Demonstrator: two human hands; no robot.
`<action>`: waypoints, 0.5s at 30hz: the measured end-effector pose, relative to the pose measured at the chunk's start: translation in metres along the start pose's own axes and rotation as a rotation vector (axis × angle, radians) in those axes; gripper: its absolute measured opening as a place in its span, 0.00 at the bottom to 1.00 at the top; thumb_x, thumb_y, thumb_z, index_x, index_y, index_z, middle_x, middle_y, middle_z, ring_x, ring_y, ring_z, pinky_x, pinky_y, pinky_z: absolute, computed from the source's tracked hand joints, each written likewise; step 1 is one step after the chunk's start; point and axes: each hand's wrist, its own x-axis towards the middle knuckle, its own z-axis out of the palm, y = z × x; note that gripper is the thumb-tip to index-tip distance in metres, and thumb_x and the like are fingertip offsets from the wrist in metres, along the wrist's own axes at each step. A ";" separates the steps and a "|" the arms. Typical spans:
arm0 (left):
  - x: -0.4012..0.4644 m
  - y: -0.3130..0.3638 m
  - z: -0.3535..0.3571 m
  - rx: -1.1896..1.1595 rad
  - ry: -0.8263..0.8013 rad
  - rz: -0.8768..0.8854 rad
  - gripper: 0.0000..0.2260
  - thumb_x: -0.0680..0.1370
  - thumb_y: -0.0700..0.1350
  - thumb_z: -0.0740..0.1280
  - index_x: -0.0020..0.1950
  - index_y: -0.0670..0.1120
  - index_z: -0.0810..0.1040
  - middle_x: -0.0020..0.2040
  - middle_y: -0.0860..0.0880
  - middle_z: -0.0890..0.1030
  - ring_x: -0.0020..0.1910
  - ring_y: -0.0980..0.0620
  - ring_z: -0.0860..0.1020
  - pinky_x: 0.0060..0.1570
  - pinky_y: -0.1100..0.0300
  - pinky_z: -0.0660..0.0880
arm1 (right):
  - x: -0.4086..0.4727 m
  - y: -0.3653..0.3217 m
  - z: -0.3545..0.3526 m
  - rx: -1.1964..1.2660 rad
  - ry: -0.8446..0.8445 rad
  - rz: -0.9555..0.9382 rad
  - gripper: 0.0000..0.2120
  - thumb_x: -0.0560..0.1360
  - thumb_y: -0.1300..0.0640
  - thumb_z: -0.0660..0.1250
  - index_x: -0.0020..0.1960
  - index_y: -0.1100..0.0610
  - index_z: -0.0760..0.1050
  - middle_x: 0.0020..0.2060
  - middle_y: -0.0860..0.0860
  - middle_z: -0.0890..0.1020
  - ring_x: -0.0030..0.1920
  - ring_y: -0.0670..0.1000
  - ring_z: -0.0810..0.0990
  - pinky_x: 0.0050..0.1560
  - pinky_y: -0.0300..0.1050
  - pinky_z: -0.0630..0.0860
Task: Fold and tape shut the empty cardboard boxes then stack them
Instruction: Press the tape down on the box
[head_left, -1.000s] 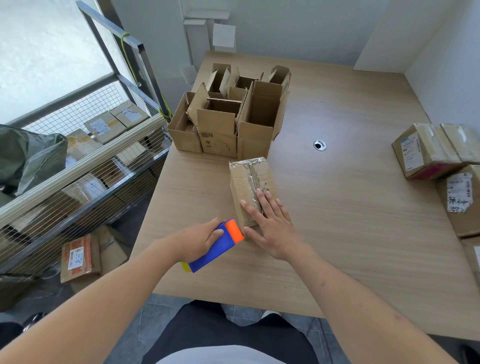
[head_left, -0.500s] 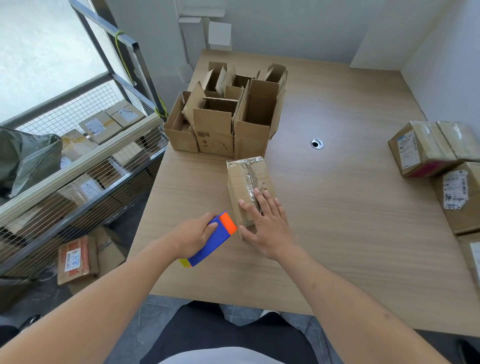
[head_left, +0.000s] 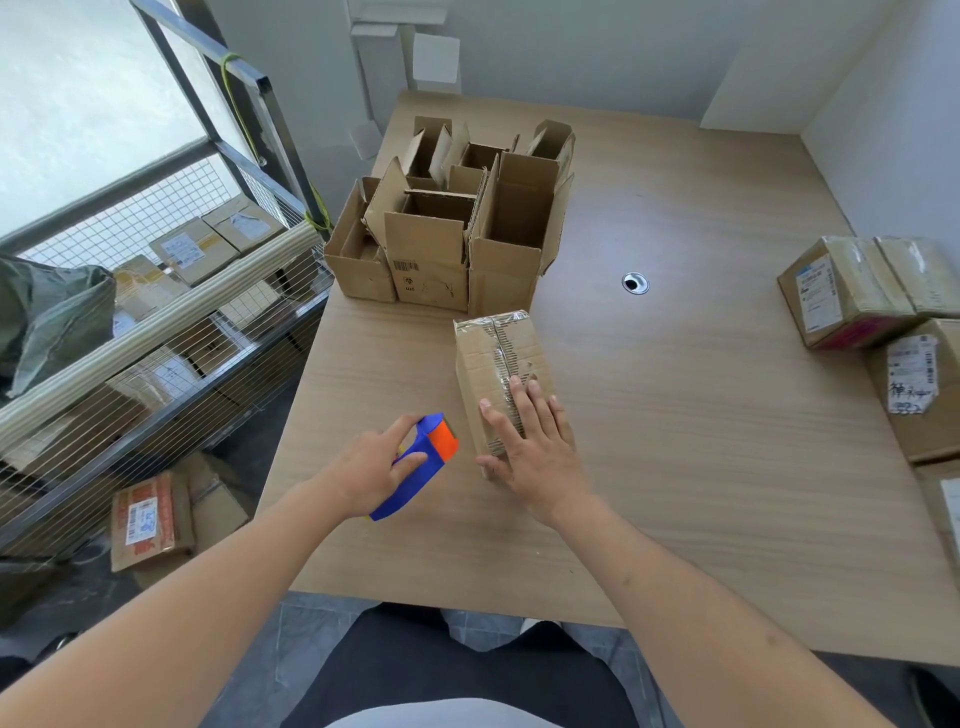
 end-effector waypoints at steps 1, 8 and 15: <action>0.004 -0.005 0.004 0.048 0.010 -0.018 0.23 0.83 0.58 0.62 0.76 0.62 0.59 0.43 0.48 0.77 0.44 0.47 0.76 0.48 0.50 0.76 | 0.000 0.000 0.000 -0.002 -0.004 -0.001 0.33 0.77 0.30 0.52 0.78 0.45 0.63 0.79 0.58 0.63 0.80 0.60 0.60 0.77 0.59 0.54; 0.026 -0.018 0.045 0.186 0.074 -0.094 0.30 0.78 0.58 0.70 0.77 0.60 0.63 0.41 0.47 0.72 0.45 0.43 0.73 0.48 0.52 0.74 | 0.002 -0.003 -0.005 0.035 -0.040 0.025 0.36 0.75 0.26 0.51 0.78 0.40 0.63 0.80 0.55 0.62 0.81 0.57 0.59 0.79 0.54 0.52; 0.029 -0.010 0.053 0.136 0.132 -0.095 0.32 0.78 0.60 0.69 0.79 0.58 0.61 0.47 0.42 0.77 0.52 0.39 0.77 0.51 0.50 0.76 | -0.001 0.002 -0.017 0.003 -0.118 0.001 0.39 0.74 0.28 0.61 0.81 0.37 0.55 0.82 0.53 0.55 0.82 0.55 0.52 0.79 0.52 0.49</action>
